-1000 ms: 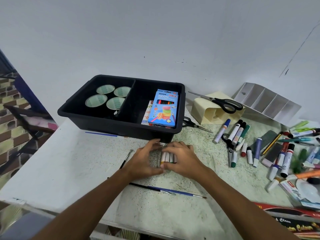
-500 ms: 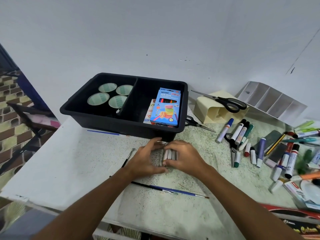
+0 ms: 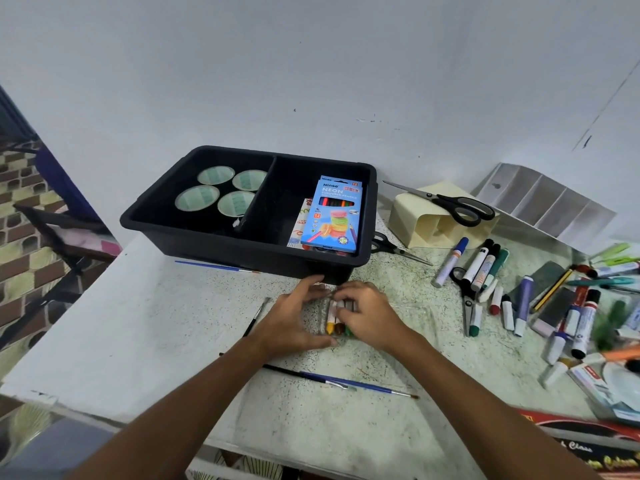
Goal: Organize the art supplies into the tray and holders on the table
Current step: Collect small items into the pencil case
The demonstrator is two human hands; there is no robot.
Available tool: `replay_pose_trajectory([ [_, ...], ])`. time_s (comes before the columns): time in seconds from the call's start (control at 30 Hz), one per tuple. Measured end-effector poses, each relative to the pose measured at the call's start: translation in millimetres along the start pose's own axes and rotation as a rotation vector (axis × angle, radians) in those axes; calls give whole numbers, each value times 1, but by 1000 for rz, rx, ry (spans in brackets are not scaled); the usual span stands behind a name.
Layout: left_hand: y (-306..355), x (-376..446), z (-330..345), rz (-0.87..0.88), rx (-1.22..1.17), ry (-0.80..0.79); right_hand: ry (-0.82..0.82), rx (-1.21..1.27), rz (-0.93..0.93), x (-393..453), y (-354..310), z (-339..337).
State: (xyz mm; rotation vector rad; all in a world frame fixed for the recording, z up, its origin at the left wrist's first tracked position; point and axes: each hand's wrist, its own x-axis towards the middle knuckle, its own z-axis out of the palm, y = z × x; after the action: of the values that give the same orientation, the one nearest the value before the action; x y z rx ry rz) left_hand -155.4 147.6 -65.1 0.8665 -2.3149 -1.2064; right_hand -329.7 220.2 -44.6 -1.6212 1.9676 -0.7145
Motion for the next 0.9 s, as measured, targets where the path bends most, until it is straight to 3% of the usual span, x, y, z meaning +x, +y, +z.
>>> replay_pose_trajectory([
  [0.33,-2,0,0,13,-22,13,-18,122,83,6,-7,-3],
  [0.57,-5,2,0,31,-20,6,-118,203,66,4,-5,-10],
  [0.9,-3,2,1,96,34,20,-119,90,-12,-7,-1,-13],
])
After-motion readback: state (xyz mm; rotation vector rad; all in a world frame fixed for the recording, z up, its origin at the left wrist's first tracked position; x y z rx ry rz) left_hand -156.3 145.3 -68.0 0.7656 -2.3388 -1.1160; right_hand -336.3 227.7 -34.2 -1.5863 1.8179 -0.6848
